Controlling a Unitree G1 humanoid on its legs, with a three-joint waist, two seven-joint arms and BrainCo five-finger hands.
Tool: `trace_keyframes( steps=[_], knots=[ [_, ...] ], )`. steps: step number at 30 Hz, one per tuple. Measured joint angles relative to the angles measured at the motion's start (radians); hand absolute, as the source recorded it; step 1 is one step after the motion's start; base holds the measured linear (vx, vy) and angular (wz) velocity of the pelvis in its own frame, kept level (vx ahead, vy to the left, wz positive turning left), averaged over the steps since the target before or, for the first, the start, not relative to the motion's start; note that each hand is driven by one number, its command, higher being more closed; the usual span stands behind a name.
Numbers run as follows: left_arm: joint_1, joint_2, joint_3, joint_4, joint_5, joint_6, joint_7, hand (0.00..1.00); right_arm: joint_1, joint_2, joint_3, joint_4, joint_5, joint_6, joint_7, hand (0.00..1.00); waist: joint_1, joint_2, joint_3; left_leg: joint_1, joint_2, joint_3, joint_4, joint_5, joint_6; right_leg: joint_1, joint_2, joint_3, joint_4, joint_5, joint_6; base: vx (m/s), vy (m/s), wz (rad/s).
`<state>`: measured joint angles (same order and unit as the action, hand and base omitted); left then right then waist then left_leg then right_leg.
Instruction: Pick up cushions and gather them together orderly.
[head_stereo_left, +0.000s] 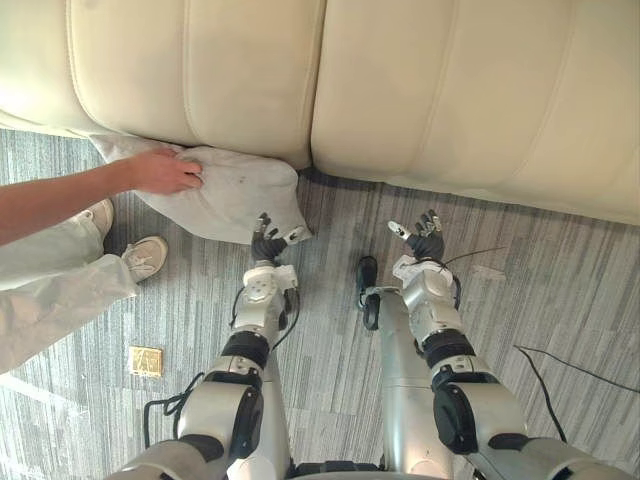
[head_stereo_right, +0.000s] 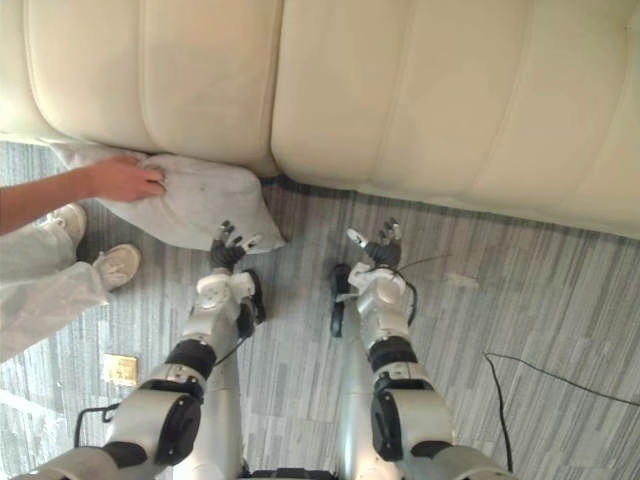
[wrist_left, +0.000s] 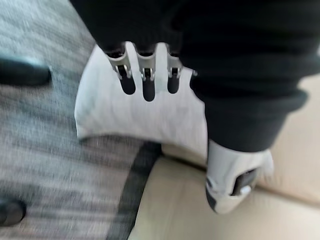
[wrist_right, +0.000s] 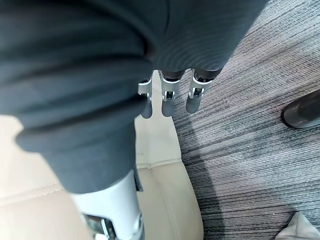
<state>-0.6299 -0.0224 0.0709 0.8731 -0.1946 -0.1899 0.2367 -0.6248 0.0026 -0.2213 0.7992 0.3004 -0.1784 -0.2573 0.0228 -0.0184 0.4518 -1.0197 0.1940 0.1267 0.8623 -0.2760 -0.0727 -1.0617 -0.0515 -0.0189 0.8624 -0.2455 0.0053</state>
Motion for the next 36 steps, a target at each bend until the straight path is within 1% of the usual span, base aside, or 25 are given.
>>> trace_keyframes(
  steps=[1, 4, 9, 10, 11, 13, 17, 19, 23, 25, 28, 31, 32, 36],
  knots=[
    [0.014, -0.001, -0.02, 0.0, 0.007, 0.0, -0.001, 0.0, 0.023, 0.002, 0.001, 0.0, -0.009, 0.0, 0.001, 0.0, -0.003, 0.0, 0.0, 0.03, -0.002, 0.002, -0.015, 0.002, -0.001, 0.028, -0.001, 0.0, -0.014, 0.002, 0.0, 0.0, 0.0, 0.0],
    [0.054, -0.007, -0.03, 0.0, 0.019, 0.0, -0.003, 0.0, 0.091, 0.014, 0.01, 0.001, -0.019, -0.002, 0.002, 0.0, -0.012, -0.002, -0.002, 0.13, -0.006, 0.007, -0.075, 0.011, -0.003, 0.129, -0.001, -0.003, -0.072, 0.009, 0.004, 0.04, -0.005, 0.0],
    [0.123, 0.0, -0.048, 0.001, 0.021, 0.001, -0.007, 0.0, 0.188, 0.028, 0.023, 0.001, -0.024, -0.003, 0.013, 0.0, -0.015, -0.005, -0.006, 0.277, -0.016, 0.03, -0.167, 0.034, -0.005, 0.264, -0.003, -0.001, -0.157, 0.031, 0.003, 0.04, -0.005, -0.05],
    [0.143, 0.0, -0.055, 0.001, 0.025, 0.001, -0.009, 0.0, 0.211, 0.027, 0.03, 0.0, -0.024, -0.003, 0.016, 0.0, -0.016, -0.005, -0.006, 0.311, -0.018, 0.031, -0.181, 0.034, -0.005, 0.297, -0.005, -0.002, -0.167, 0.032, 0.004, 0.08, 0.003, -0.01],
    [0.177, 0.0, -0.061, 0.002, 0.035, 0.001, -0.025, 0.0, 0.25, 0.028, 0.035, 0.0, -0.024, -0.003, 0.022, 0.0, -0.017, -0.007, -0.007, 0.372, -0.023, 0.034, -0.205, 0.035, -0.007, 0.354, -0.009, -0.006, -0.184, 0.032, 0.004, 0.1, 0.002, 0.02],
    [0.234, 0.0, -0.061, 0.003, 0.046, 0.001, -0.04, 0.0, 0.314, 0.036, 0.041, 0.0, -0.026, -0.003, 0.03, 0.0, -0.017, -0.014, -0.036, 0.45, -0.033, 0.041, -0.255, 0.043, -0.008, 0.423, -0.016, -0.008, -0.216, 0.032, 0.004, 0.08, -0.001, 0.03],
    [0.354, 0.004, -0.058, 0.036, 0.061, 0.002, -0.069, 0.0, 0.453, 0.035, 0.049, 0.0, -0.028, -0.002, 0.058, 0.0, -0.016, -0.019, -0.121, 0.596, -0.048, 0.055, -0.369, 0.068, -0.005, 0.567, -0.021, -0.018, -0.321, 0.043, 0.015, 0.09, 0.013, 0.01],
    [0.4, 0.007, -0.05, 0.055, 0.076, 0.007, -0.083, 0.0, 0.509, 0.035, 0.047, 0.002, -0.049, 0.003, 0.069, 0.0, -0.016, -0.019, -0.161, 0.646, -0.051, 0.056, -0.41, 0.078, -0.009, 0.62, -0.022, -0.027, -0.365, 0.053, 0.016, 0.09, 0.025, 0.02],
    [0.497, 0.008, -0.033, 0.1, 0.098, 0.013, -0.108, 0.0, 0.62, 0.037, 0.038, 0.02, -0.104, 0.013, 0.093, 0.0, -0.015, -0.021, -0.266, 0.763, -0.071, 0.068, -0.528, 0.11, -0.01, 0.724, -0.031, -0.034, -0.45, 0.066, 0.023, 0.11, 0.03, 0.03],
    [0.521, 0.009, -0.018, 0.118, 0.113, 0.023, -0.116, 0.0, 0.634, 0.036, 0.032, 0.053, -0.129, 0.025, 0.101, 0.0, -0.015, -0.02, -0.295, 0.814, -0.078, 0.074, -0.582, 0.127, -0.012, 0.766, -0.033, -0.034, -0.485, 0.071, 0.025, 0.08, 0.019, -0.02],
    [0.553, 0.009, -0.009, 0.143, 0.139, 0.032, -0.129, 0.0, 0.659, 0.036, 0.026, 0.094, -0.178, 0.037, 0.108, 0.0, -0.015, -0.016, -0.334, 0.884, -0.086, 0.079, -0.663, 0.158, -0.017, 0.817, -0.035, -0.04, -0.529, 0.08, 0.027, 0.09, 0.003, 0.01],
    [0.568, 0.008, 0.019, 0.158, 0.165, 0.037, -0.134, 0.0, 0.666, 0.033, 0.018, 0.13, -0.218, 0.048, 0.114, 0.0, -0.015, -0.01, -0.345, 0.932, -0.09, 0.076, -0.715, 0.177, -0.021, 0.861, -0.033, -0.053, -0.559, 0.086, 0.028, 0.06, -0.008, 0.08],
    [0.577, 0.006, 0.026, 0.162, 0.175, 0.044, -0.136, 0.0, 0.666, 0.03, 0.014, 0.151, -0.224, 0.052, 0.118, 0.0, -0.015, -0.006, -0.35, 0.955, -0.092, 0.069, -0.742, 0.187, -0.022, 0.881, -0.031, -0.058, -0.577, 0.091, 0.027, 0.05, -0.005, 0.06],
    [0.595, 0.009, 0.035, 0.182, 0.175, 0.048, -0.143, 0.0, 0.667, 0.013, -0.012, 0.184, -0.232, 0.056, 0.127, 0.0, -0.015, 0.003, -0.365, 0.995, -0.098, 0.054, -0.79, 0.208, -0.02, 0.932, -0.027, -0.066, -0.627, 0.11, 0.032, 0.04, 0.008, 0.08]
  ],
)
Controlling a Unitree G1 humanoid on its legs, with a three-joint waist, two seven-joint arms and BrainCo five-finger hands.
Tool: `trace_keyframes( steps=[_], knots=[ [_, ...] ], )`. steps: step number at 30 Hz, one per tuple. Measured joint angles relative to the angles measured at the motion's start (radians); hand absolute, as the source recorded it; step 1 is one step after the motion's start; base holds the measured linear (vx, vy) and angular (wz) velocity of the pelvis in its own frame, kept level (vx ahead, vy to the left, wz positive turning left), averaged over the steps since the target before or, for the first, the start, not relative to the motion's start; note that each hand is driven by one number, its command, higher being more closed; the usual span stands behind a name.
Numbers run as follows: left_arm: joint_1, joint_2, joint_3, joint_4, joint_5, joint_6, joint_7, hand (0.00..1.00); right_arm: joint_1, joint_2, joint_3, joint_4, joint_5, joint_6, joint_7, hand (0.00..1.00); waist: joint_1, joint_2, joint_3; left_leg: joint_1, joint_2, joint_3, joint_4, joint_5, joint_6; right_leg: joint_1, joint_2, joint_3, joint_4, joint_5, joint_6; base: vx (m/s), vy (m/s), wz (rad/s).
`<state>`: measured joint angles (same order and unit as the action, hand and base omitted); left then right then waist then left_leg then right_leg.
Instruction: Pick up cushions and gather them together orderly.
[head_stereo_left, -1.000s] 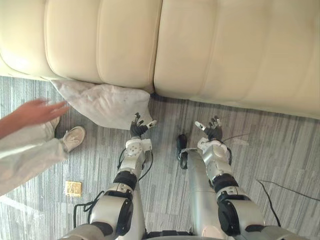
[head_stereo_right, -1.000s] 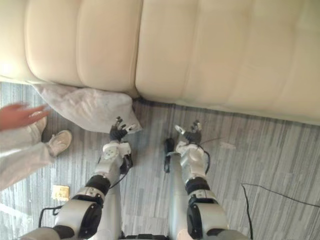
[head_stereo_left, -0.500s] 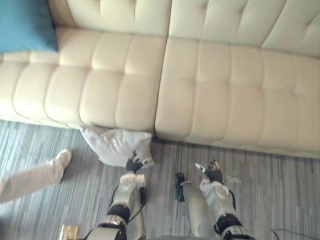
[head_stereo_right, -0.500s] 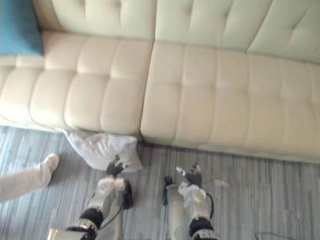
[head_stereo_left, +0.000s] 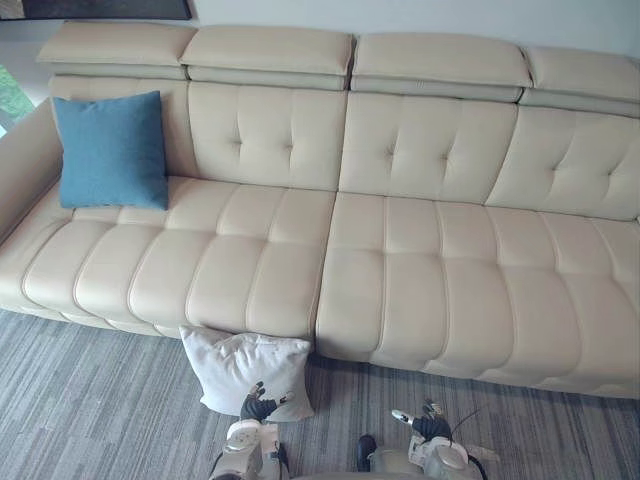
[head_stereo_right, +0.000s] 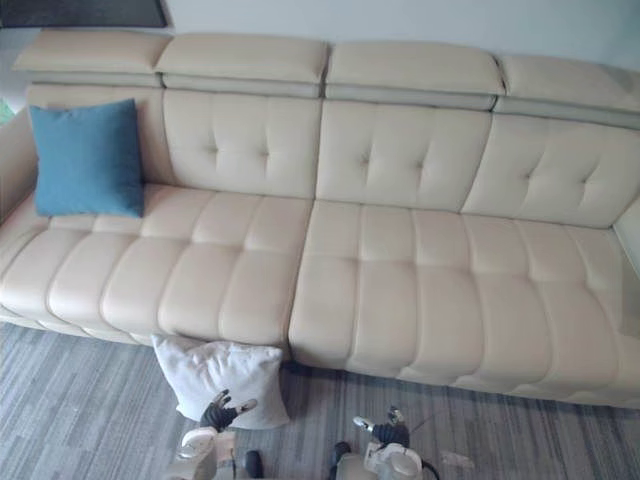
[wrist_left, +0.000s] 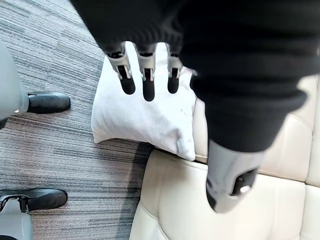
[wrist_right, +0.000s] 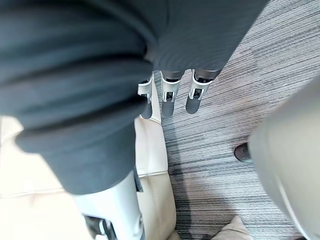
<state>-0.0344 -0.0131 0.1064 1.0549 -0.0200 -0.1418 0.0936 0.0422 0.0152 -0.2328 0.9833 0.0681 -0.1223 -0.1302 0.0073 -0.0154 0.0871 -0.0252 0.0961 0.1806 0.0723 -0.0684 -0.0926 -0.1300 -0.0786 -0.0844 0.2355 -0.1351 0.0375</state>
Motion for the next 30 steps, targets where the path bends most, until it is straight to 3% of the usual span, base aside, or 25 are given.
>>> trace_keyframes(
  steps=[10, 14, 15, 16, 17, 18, 20, 24, 26, 28, 30],
  knots=[
    [0.046, 0.001, 0.034, 0.022, 0.018, 0.002, -0.009, 0.0, -0.003, -0.029, 0.002, 0.058, -0.027, 0.014, 0.006, 0.0, 0.004, 0.012, -0.004, 0.042, -0.019, -0.045, -0.054, 0.049, 0.014, 0.074, -0.007, -0.029, -0.073, 0.041, 0.003, -0.04, 0.016, 0.14],
    [0.031, -0.003, 0.032, -0.003, 0.018, 0.001, -0.009, 0.0, -0.032, -0.038, 0.032, 0.05, -0.027, 0.014, 0.004, 0.0, 0.006, 0.015, 0.021, -0.065, -0.026, -0.056, -0.005, 0.034, 0.013, -0.01, -0.04, -0.096, 0.011, 0.014, -0.004, -0.17, -0.026, 0.4],
    [0.028, -0.008, 0.029, -0.004, 0.018, 0.002, -0.009, 0.0, -0.032, -0.04, 0.03, 0.038, -0.026, 0.016, 0.002, 0.0, 0.003, 0.02, 0.027, -0.103, -0.005, 0.015, -0.001, 0.013, 0.03, -0.028, -0.052, -0.132, 0.0, 0.012, -0.007, -0.15, 0.011, 0.81],
    [0.022, -0.008, 0.02, -0.01, 0.018, 0.002, -0.009, 0.0, -0.032, -0.035, 0.03, 0.032, -0.025, 0.019, -0.002, 0.0, 0.001, 0.005, 0.039, -0.112, 0.023, 0.1, 0.034, 0.013, 0.054, -0.039, -0.074, -0.138, -0.009, 0.016, -0.011, -0.1, 0.037, 0.84],
    [0.016, -0.006, 0.012, -0.025, 0.018, 0.001, -0.01, 0.0, -0.03, -0.038, 0.031, 0.017, -0.026, 0.025, -0.004, 0.0, 0.008, 0.012, 0.05, -0.108, 0.066, 0.2, 0.098, 0.01, 0.063, -0.045, -0.087, -0.156, 0.004, 0.022, -0.021, -0.06, 0.058, 0.61],
    [0.025, -0.006, 0.01, -0.022, 0.018, 0.002, -0.009, 0.0, -0.029, -0.045, 0.031, 0.012, -0.026, 0.027, -0.005, 0.0, 0.003, 0.013, 0.051, -0.089, 0.1, 0.252, 0.131, 0.009, 0.061, -0.043, -0.095, -0.174, 0.009, 0.019, -0.016, -0.05, 0.061, 0.45],
    [0.037, -0.003, -0.021, -0.016, 0.018, 0.002, -0.01, 0.0, -0.028, -0.063, 0.03, 0.015, -0.026, 0.027, -0.005, 0.0, -0.003, 0.035, 0.038, -0.042, 0.125, 0.294, 0.101, -0.016, 0.018, -0.035, -0.101, -0.193, 0.006, 0.02, 0.0, 0.0, 0.134, 0.39],
    [0.03, 0.039, -0.062, 0.005, 0.019, 0.003, -0.011, 0.0, -0.023, -0.062, 0.009, 0.022, -0.025, 0.03, -0.002, 0.0, -0.005, 0.024, 0.032, -0.033, 0.072, 0.297, 0.046, 0.0, 0.003, 0.035, -0.138, -0.242, -0.103, 0.093, 0.06, 0.02, 0.22, 0.39],
    [0.021, 0.068, -0.107, 0.02, 0.02, 0.004, -0.012, 0.0, -0.024, -0.066, 0.007, 0.041, -0.025, 0.032, -0.001, 0.0, -0.014, 0.015, 0.027, -0.014, 0.008, 0.272, -0.034, 0.038, 0.023, 0.064, -0.17, -0.28, -0.159, 0.129, 0.085, 0.1, 0.178, 0.47],
    [0.015, 0.075, -0.117, 0.02, 0.021, 0.004, -0.012, 0.0, -0.027, -0.07, 0.006, 0.062, -0.025, 0.038, -0.001, 0.0, -0.012, 0.014, 0.028, -0.021, -0.024, 0.252, -0.038, 0.033, 0.036, 0.066, -0.198, -0.292, -0.157, 0.133, 0.096, 0.08, 0.151, 0.34],
    [0.01, 0.081, -0.129, 0.023, 0.024, 0.004, -0.014, 0.0, -0.032, -0.066, 0.005, 0.061, -0.025, 0.042, -0.001, 0.0, -0.011, -0.002, 0.046, -0.027, -0.055, 0.244, 0.007, -0.016, 0.061, 0.062, -0.248, -0.297, -0.091, 0.101, 0.109, 0.1, 0.171, 0.27]
  ],
)
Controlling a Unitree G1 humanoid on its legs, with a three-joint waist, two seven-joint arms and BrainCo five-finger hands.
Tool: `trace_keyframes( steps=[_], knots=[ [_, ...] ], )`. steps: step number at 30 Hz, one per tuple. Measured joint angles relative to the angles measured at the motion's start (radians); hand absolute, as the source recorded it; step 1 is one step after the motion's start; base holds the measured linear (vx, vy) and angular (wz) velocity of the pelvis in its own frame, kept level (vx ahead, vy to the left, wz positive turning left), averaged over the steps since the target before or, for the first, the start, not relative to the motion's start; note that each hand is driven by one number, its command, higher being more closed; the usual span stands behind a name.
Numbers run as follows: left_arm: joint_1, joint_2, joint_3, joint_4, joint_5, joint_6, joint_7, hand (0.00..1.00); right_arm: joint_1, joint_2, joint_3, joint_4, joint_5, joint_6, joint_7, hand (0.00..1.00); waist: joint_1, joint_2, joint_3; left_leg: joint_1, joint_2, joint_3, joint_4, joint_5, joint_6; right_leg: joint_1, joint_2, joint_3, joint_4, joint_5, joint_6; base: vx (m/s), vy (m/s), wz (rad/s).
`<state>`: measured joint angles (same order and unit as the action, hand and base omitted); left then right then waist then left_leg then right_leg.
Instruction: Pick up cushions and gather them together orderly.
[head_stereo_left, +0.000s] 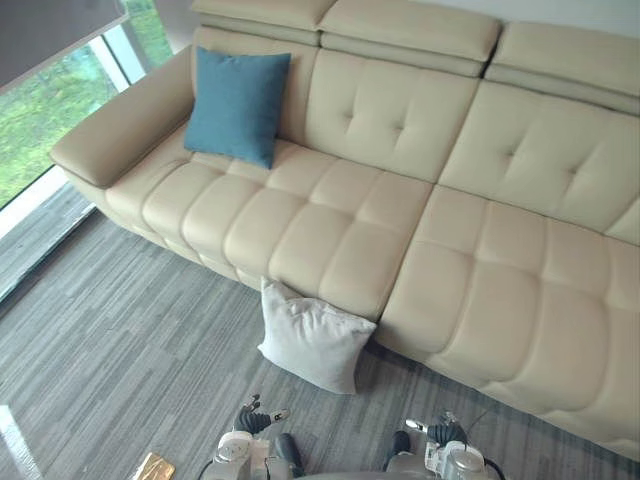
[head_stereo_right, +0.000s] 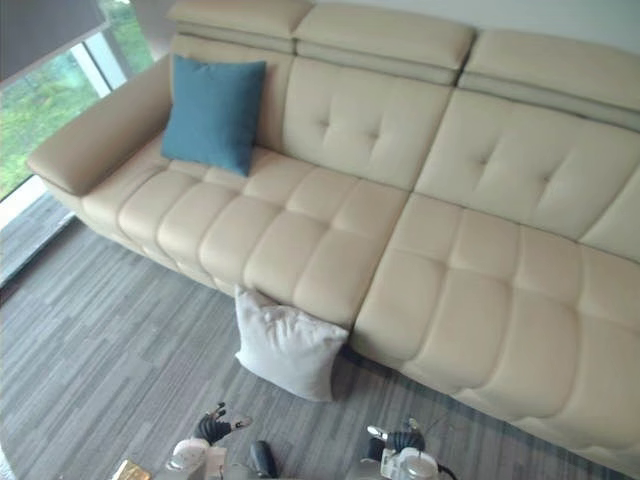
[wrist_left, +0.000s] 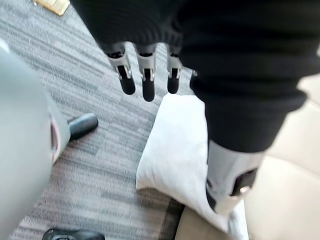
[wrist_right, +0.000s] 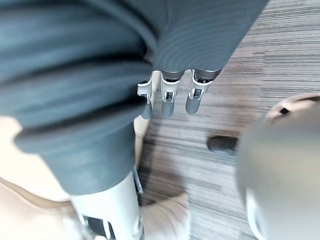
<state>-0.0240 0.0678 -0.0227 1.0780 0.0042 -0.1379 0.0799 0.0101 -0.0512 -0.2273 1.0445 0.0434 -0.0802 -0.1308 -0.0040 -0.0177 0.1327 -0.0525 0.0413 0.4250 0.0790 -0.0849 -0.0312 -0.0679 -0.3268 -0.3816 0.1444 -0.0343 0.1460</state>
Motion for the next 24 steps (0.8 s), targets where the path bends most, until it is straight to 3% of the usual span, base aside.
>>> trace_keyframes(
  steps=[1, 2, 3, 4, 5, 6, 9, 10, 11, 12, 13, 14, 15, 17, 19, 21, 24],
  knots=[
    [-0.003, 0.0, -0.001, 0.001, 0.001, 0.0, 0.0, 0.0, 0.0, 0.001, 0.0, 0.0, 0.0, 0.001, 0.0, 0.0, 0.0, 0.004, 0.005, 0.001, -0.001, -0.001, 0.016, -0.016, 0.002, -0.004, -0.012, 0.007, 0.031, -0.007, -0.001, 0.07, 0.179, 0.08],
    [-0.001, 0.002, -0.007, 0.007, 0.003, 0.0, -0.001, 0.0, -0.009, 0.005, 0.003, -0.005, 0.001, 0.002, 0.003, 0.0, 0.001, -0.001, 0.026, 0.006, 0.0, -0.003, 0.055, -0.061, 0.01, -0.04, -0.036, 0.035, 0.151, -0.022, -0.037, 0.04, 0.19, -0.07],
    [0.007, 0.003, -0.005, 0.008, 0.003, 0.0, 0.0, 0.0, -0.013, 0.008, 0.007, -0.016, 0.007, -0.001, 0.004, 0.0, 0.001, 0.003, 0.026, 0.015, 0.002, -0.004, 0.079, -0.096, 0.014, -0.102, -0.046, 0.1, 0.286, -0.018, -0.111, 0.04, 0.2, -0.14],
    [0.006, 0.005, -0.004, 0.006, 0.003, 0.0, 0.0, 0.0, -0.014, 0.008, 0.007, -0.022, 0.01, -0.001, 0.004, 0.0, 0.001, 0.0, 0.03, 0.025, 0.002, -0.004, 0.081, -0.104, 0.016, -0.133, -0.045, 0.138, 0.345, -0.004, -0.132, 0.07, 0.161, -0.14],
    [0.007, 0.007, 0.001, -0.003, 0.004, 0.0, 0.002, 0.0, -0.013, 0.013, 0.007, -0.03, 0.019, -0.004, 0.005, 0.0, 0.0, -0.001, 0.034, 0.044, 0.006, -0.009, 0.082, -0.117, 0.019, -0.197, -0.026, 0.207, 0.449, -0.015, -0.129, 0.19, 0.094, -0.07],
    [0.003, 0.027, 0.006, -0.004, 0.009, 0.007, 0.003, 0.0, -0.014, 0.027, 0.007, -0.03, 0.03, -0.009, 0.007, 0.0, 0.0, -0.015, 0.04, 0.065, 0.024, -0.013, 0.078, -0.125, 0.024, -0.248, 0.055, 0.241, 0.541, -0.107, -0.095, 0.21, 0.047, 0.03],
    [-0.011, 0.027, 0.033, -0.004, 0.014, 0.018, 0.001, 0.0, -0.012, 0.043, -0.008, -0.027, 0.041, -0.014, 0.008, 0.0, -0.011, -0.03, 0.042, 0.089, 0.023, -0.025, 0.057, -0.124, 0.011, -0.282, 0.177, 0.172, 0.487, -0.173, -0.129, 0.25, -0.012, 0.25],
    [-0.012, 0.012, 0.045, -0.004, 0.017, 0.019, -0.003, 0.0, -0.003, 0.042, -0.021, -0.026, 0.043, -0.014, 0.006, 0.0, -0.014, -0.032, 0.041, 0.105, 0.005, -0.032, 0.055, -0.133, 0.003, -0.279, 0.207, 0.153, 0.438, -0.173, -0.162, 0.36, -0.04, 0.39],
    [-0.013, 0.006, 0.051, -0.004, 0.018, 0.02, -0.004, 0.0, 0.004, 0.044, -0.03, -0.027, 0.043, -0.013, 0.006, 0.0, -0.014, -0.035, 0.039, 0.11, -0.006, -0.038, 0.057, -0.136, 0.0, -0.276, 0.211, 0.144, 0.407, -0.167, -0.172, 0.35, -0.046, 0.39],
    [-0.017, -0.011, 0.074, -0.004, 0.023, 0.02, -0.004, 0.0, 0.011, 0.043, -0.048, -0.029, 0.044, -0.015, 0.007, 0.0, -0.015, -0.041, 0.033, 0.122, -0.019, -0.053, 0.071, -0.155, -0.012, -0.237, 0.205, 0.11, 0.358, -0.195, -0.208, 0.41, -0.063, 0.29],
    [-0.025, -0.044, 0.094, -0.005, 0.029, 0.02, -0.004, 0.0, 0.008, 0.041, -0.069, -0.029, 0.044, -0.014, 0.008, 0.0, -0.01, -0.001, 0.04, 0.118, 0.01, -0.054, 0.129, -0.177, -0.027, -0.195, 0.213, 0.08, 0.334, -0.205, -0.218, 0.5, -0.082, 0.38],
    [-0.024, -0.062, 0.107, -0.006, 0.032, 0.02, -0.006, 0.0, 0.009, 0.039, -0.085, -0.034, 0.044, -0.012, 0.009, 0.0, -0.015, 0.021, 0.038, 0.105, 0.043, -0.049, 0.217, -0.189, -0.043, -0.14, 0.229, 0.065, 0.3, -0.207, -0.221, 0.5, -0.078, 0.2],
    [-0.023, -0.07, 0.116, -0.009, 0.033, 0.02, -0.007, 0.0, 0.011, 0.039, -0.085, -0.035, 0.045, -0.009, 0.008, 0.0, -0.014, 0.027, 0.041, 0.102, 0.074, -0.046, 0.3, -0.195, -0.05, -0.092, 0.248, 0.067, 0.271, -0.207, -0.222, 0.4, -0.05, 0.12],
    [-0.005, -0.076, 0.123, -0.026, 0.033, 0.019, -0.008, 0.0, 0.009, 0.051, -0.081, -0.049, 0.044, -0.009, 0.005, 0.0, -0.002, 0.018, 0.037, 0.046, 0.143, -0.046, 0.508, -0.237, -0.068, 0.002, 0.284, 0.12, 0.208, -0.216, -0.236, 0.35, 0.01, -0.21],
    [-0.002, -0.086, 0.123, -0.05, 0.033, 0.017, -0.012, 0.0, -0.026, 0.048, -0.075, -0.049, 0.044, -0.009, 0.003, 0.0, 0.01, 0.008, 0.036, -0.023, 0.175, -0.056, 0.558, -0.264, -0.066, 0.016, 0.293, 0.176, 0.196, -0.219, -0.241, 0.24, 0.055, -0.56],
    [-0.003, -0.085, 0.123, -0.055, 0.033, 0.016, -0.019, 0.0, -0.058, 0.05, -0.073, -0.048, 0.044, -0.009, 0.002, 0.0, 0.015, -0.001, 0.04, -0.076, 0.174, -0.098, 0.527, -0.266, -0.067, 0.017, 0.285, 0.24, 0.193, -0.218, -0.24, 0.2, 0.14, -0.73],
    [-0.007, -0.084, 0.123, -0.068, 0.032, 0.012, -0.018, 0.0, -0.083, 0.052, -0.065, -0.046, 0.043, -0.008, 0.0, 0.0, 0.037, -0.006, 0.043, -0.12, 0.132, -0.287, 0.345, -0.221, -0.061, 0.019, 0.262, 0.343, 0.201, -0.216, -0.23, 0.17, 0.294, -1.03]
  ],
)
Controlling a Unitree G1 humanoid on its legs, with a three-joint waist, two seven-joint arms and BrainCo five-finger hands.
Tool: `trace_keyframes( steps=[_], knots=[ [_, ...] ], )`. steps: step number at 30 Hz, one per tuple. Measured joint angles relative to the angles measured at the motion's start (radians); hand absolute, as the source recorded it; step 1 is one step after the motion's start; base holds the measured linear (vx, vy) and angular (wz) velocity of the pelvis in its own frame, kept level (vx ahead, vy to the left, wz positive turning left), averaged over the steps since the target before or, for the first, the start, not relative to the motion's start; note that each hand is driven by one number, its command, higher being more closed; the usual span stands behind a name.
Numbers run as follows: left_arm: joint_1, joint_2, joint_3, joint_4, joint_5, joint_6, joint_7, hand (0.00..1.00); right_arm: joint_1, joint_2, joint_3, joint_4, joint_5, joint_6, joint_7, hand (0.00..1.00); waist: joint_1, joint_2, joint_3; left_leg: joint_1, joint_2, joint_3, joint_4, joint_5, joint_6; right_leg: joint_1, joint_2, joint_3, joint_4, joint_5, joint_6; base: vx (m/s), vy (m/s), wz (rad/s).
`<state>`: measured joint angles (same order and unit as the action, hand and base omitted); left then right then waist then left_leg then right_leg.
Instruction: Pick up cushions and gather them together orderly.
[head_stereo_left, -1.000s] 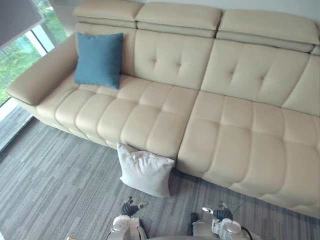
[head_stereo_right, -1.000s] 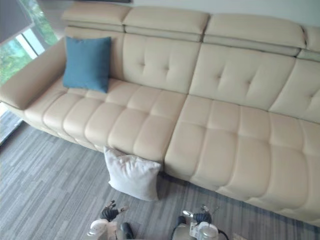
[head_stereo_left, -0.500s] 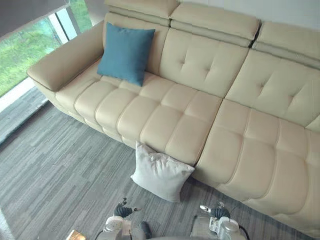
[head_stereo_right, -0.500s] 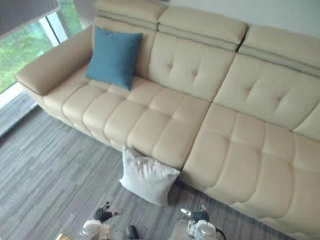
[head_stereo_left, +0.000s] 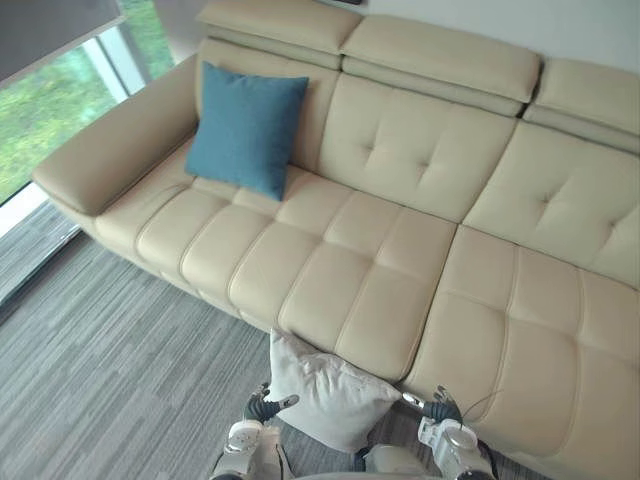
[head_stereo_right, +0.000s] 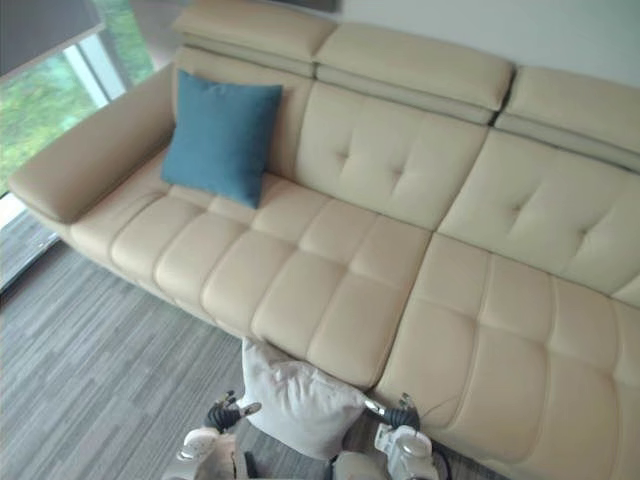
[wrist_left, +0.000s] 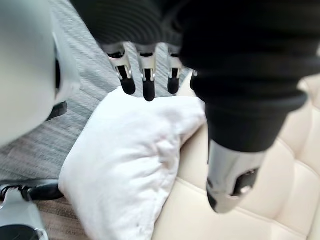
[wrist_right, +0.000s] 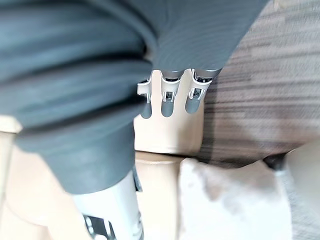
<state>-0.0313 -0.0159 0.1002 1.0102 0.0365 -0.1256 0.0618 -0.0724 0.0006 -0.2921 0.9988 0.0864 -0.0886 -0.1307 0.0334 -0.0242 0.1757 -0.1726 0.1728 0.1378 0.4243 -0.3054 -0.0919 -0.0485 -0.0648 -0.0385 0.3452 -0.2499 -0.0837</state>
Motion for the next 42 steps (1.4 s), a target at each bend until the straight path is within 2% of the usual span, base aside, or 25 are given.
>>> trace_keyframes(
  steps=[1, 2, 3, 5, 6, 8, 9, 14, 16, 18, 19, 20, 21, 22, 24, 26, 29, 32, 34, 35, 36, 38, 39, 41, 42],
  knots=[
    [0.004, -0.004, 0.0, 0.003, 0.0, 0.0, 0.001, 0.0, 0.004, -0.002, 0.004, 0.0, -0.003, -0.001, 0.0, 0.0, 0.004, 0.022, -0.014, 0.011, 0.002, -0.073, -0.101, 0.125, -0.049, 0.004, 0.005, 0.018, -0.001, 0.003, 0.066, 0.14, 0.326, -1.07],
    [-0.002, 0.002, 0.0, 0.008, 0.0, -0.001, 0.002, 0.0, 0.009, 0.008, 0.007, 0.004, -0.006, 0.001, -0.002, 0.0, 0.009, -0.003, -0.021, 0.03, -0.026, -0.061, -0.09, 0.122, -0.049, 0.007, -0.014, 0.047, -0.01, -0.004, 0.1, 0.16, 0.345, -0.98],
    [-0.005, 0.019, -0.001, 0.014, 0.0, -0.001, 0.004, 0.0, 0.025, 0.027, 0.023, 0.003, -0.008, 0.001, 0.001, 0.0, 0.003, -0.019, -0.034, 0.039, -0.048, -0.049, -0.088, 0.123, -0.047, 0.013, -0.041, 0.055, -0.045, 0.021, 0.141, 0.13, 0.315, -0.68],
    [-0.007, 0.032, -0.001, 0.025, 0.001, 0.0, 0.003, 0.0, 0.044, 0.048, 0.022, 0.003, -0.009, 0.002, 0.003, 0.0, 0.002, -0.033, -0.047, 0.056, -0.062, -0.015, -0.092, 0.123, -0.046, 0.027, -0.062, 0.076, -0.087, 0.054, 0.16, 0.08, 0.232, -0.58],
    [-0.004, 0.035, -0.001, 0.033, 0.004, 0.002, 0.003, 0.0, 0.052, 0.055, 0.022, 0.003, -0.01, 0.007, 0.006, 0.0, 0.007, -0.033, -0.05, 0.086, -0.063, 0.03, -0.106, 0.121, -0.042, 0.035, -0.065, 0.111, -0.114, 0.091, 0.17, 0.04, 0.145, -0.72],
    [0.004, 0.038, -0.001, 0.058, 0.013, 0.002, 0.001, 0.0, 0.059, 0.059, 0.023, 0.008, -0.011, 0.008, 0.008, 0.0, 0.006, -0.018, -0.063, 0.111, -0.063, 0.074, -0.135, 0.122, -0.039, 0.028, -0.065, 0.143, -0.142, 0.124, 0.182, 0.01, 0.14, -0.9],
    [0.005, 0.041, -0.003, 0.064, 0.021, 0.003, 0.001, 0.0, 0.061, 0.058, 0.025, 0.01, -0.021, 0.009, 0.01, 0.0, 0.007, -0.021, -0.069, 0.126, -0.065, 0.102, -0.156, 0.125, -0.025, 0.014, -0.065, 0.166, -0.148, 0.133, 0.186, -0.02, 0.093, -0.83],
    [0.003, 0.033, -0.012, 0.087, 0.021, 0.003, 0.001, 0.0, 0.055, 0.03, 0.079, 0.041, -0.048, 0.013, 0.01, 0.0, 0.006, 0.0, -0.076, 0.141, -0.071, 0.175, -0.212, 0.137, -0.006, -0.049, -0.055, 0.221, -0.153, 0.142, 0.188, -0.07, -0.012, -0.71],
    [0.001, 0.023, -0.012, 0.088, 0.021, 0.003, 0.002, 0.0, 0.054, 0.007, 0.121, 0.039, -0.049, 0.019, 0.008, 0.0, 0.007, 0.015, -0.07, 0.136, -0.051, 0.214, -0.213, 0.138, -0.004, -0.119, -0.042, 0.131, -0.089, 0.162, 0.19, -0.15, -0.077, -0.66],
    [0.002, 0.015, -0.011, 0.086, 0.021, 0.003, 0.002, 0.0, 0.055, -0.004, 0.144, 0.038, -0.05, 0.018, 0.006, 0.0, 0.007, 0.021, -0.073, 0.137, -0.026, 0.223, -0.226, 0.141, 0.002, -0.122, -0.038, 0.053, -0.11, 0.186, 0.163, -0.15, -0.088, -0.33],
    [0.003, 0.01, -0.005, 0.081, 0.021, 0.003, 0.003, 0.0, 0.055, -0.007, 0.138, 0.037, -0.05, 0.018, 0.003, 0.0, 0.007, 0.028, -0.064, 0.131, -0.016, 0.237, -0.228, 0.145, -0.002, -0.137, -0.049, 0.012, -0.026, 0.126, 0.12, -0.18, -0.132, -0.08],
    [0.004, 0.015, -0.001, 0.076, 0.021, 0.004, 0.003, 0.0, 0.062, -0.002, 0.137, 0.033, -0.051, 0.016, 0.002, 0.0, 0.008, 0.012, -0.069, 0.138, -0.017, 0.236, -0.23, 0.149, -0.007, -0.149, -0.069, -0.047, 0.121, 0.052, 0.101, -0.15, -0.159, 0.0],
    [0.008, 0.019, -0.001, 0.067, 0.02, 0.004, 0.004, 0.0, 0.071, 0.0, 0.137, 0.035, -0.053, 0.016, 0.003, 0.0, 0.009, 0.001, -0.075, 0.143, -0.021, 0.231, -0.232, 0.147, -0.006, -0.13, -0.077, -0.065, 0.13, 0.035, 0.112, -0.13, -0.23, -0.06],
    [0.013, 0.029, 0.002, 0.056, 0.02, 0.002, 0.006, 0.0, 0.081, 0.002, 0.136, 0.037, -0.066, 0.016, 0.002, 0.0, 0.021, -0.016, -0.089, 0.146, -0.023, 0.23, -0.228, 0.144, -0.02, -0.099, -0.074, -0.07, 0.063, -0.016, 0.136, -0.09, -0.221, -0.09],
    [0.024, 0.013, 0.001, 0.06, 0.019, 0.003, 0.013, 0.0, 0.091, -0.003, 0.121, 0.037, -0.068, 0.01, 0.001, 0.0, 0.023, 0.013, -0.104, 0.137, 0.005, 0.203, -0.231, 0.157, -0.037, -0.088, -0.034, -0.093, 0.008, 0.003, 0.128, -0.04, -0.134, -0.04],
    [0.023, 0.002, 0.002, 0.06, 0.017, 0.003, 0.02, 0.0, 0.092, -0.011, 0.09, 0.037, -0.067, 0.006, -0.003, 0.0, 0.023, 0.029, -0.1, 0.139, 0.011, 0.178, -0.252, 0.176, -0.033, -0.088, -0.016, -0.094, -0.001, 0.01, 0.134, -0.01, -0.102, -0.01],
    [0.022, 0.001, 0.024, 0.06, -0.004, 0.004, 0.023, 0.0, 0.1, -0.009, 0.059, 0.038, -0.065, 0.006, -0.007, 0.0, 0.022, 0.024, -0.096, 0.141, 0.017, 0.134, -0.255, 0.183, -0.041, -0.069, 0.001, -0.112, 0.0, 0.013, 0.122, 0.02, -0.107, 0.11],
    [0.002, 0.003, 0.038, 0.059, -0.029, 0.004, 0.028, 0.0, 0.1, -0.01, 0.059, 0.036, -0.064, 0.005, -0.01, 0.0, 0.022, 0.013, -0.069, 0.128, 0.017, 0.108, -0.221, 0.181, -0.047, -0.072, -0.003, -0.129, 0.029, 0.012, 0.106, 0.04, -0.043, 0.21],
    [-0.017, 0.006, 0.038, 0.057, -0.046, 0.004, 0.038, 0.0, 0.087, -0.011, 0.059, 0.032, -0.055, 0.004, -0.015, 0.0, 0.02, 0.004, -0.046, 0.08, 0.016, 0.093, -0.163, 0.174, -0.05, -0.096, -0.016, -0.147, 0.071, 0.001, 0.101, 0.0, -0.025, 0.27],
    [-0.045, 0.008, 0.037, 0.046, -0.061, 0.004, 0.046, 0.0, 0.072, -0.009, 0.06, 0.023, -0.042, 0.003, -0.022, 0.0, 0.017, -0.004, -0.018, 0.005, 0.014, 0.065, -0.081, 0.16, -0.039, -0.151, -0.03, -0.157, 0.137, -0.004, 0.104, -0.08, -0.001, 0.38],
    [-0.067, 0.01, 0.03, 0.023, -0.067, 0.004, 0.051, 0.0, 0.06, -0.01, 0.059, -0.003, -0.034, 0.003, -0.028, 0.0, 0.016, -0.002, 0.0, -0.072, 0.019, 0.042, -0.004, 0.139, -0.033, -0.204, -0.04, -0.17, 0.194, -0.015, 0.104, -0.08, 0.017, 0.39],
    [-0.105, 0.034, 0.028, -0.009, -0.085, 0.003, 0.06, 0.0, 0.022, -0.016, 0.058, -0.006, -0.011, -0.001, -0.035, 0.0, 0.016, -0.008, 0.036, -0.164, 0.021, 0.036, 0.094, 0.115, -0.021, -0.288, -0.058, -0.169, 0.278, -0.041, 0.099, -0.1, 0.037, 0.16],
    [-0.115, 0.041, 0.028, -0.016, -0.092, 0.003, 0.065, 0.0, 0.009, -0.019, 0.058, -0.009, -0.003, -0.001, -0.038, 0.0, 0.016, -0.008, 0.037, -0.198, 0.022, 0.032, 0.124, 0.109, -0.02, -0.32, -0.062, -0.168, 0.302, -0.046, 0.097, -0.16, 0.037, 0.03],
    [-0.175, 0.082, 0.035, -0.058, -0.139, -0.003, 0.083, 0.0, -0.05, -0.027, 0.028, -0.05, 0.035, -0.013, -0.047, 0.0, 0.017, 0.001, 0.059, -0.334, 0.04, 0.018, 0.241, 0.046, -0.022, -0.446, -0.068, -0.162, 0.403, -0.092, 0.088, -0.2, 0.037, -0.04],
    [-0.188, 0.091, 0.038, -0.064, -0.145, -0.008, 0.089, 0.0, -0.067, -0.028, 0.02, -0.05, 0.041, -0.016, -0.047, 0.0, 0.017, 0.001, 0.071, -0.353, 0.043, 0.018, 0.262, 0.035, -0.023, -0.464, -0.072, -0.16, 0.422, -0.103, 0.089, -0.22, 0.034, -0.09]
  ],
)
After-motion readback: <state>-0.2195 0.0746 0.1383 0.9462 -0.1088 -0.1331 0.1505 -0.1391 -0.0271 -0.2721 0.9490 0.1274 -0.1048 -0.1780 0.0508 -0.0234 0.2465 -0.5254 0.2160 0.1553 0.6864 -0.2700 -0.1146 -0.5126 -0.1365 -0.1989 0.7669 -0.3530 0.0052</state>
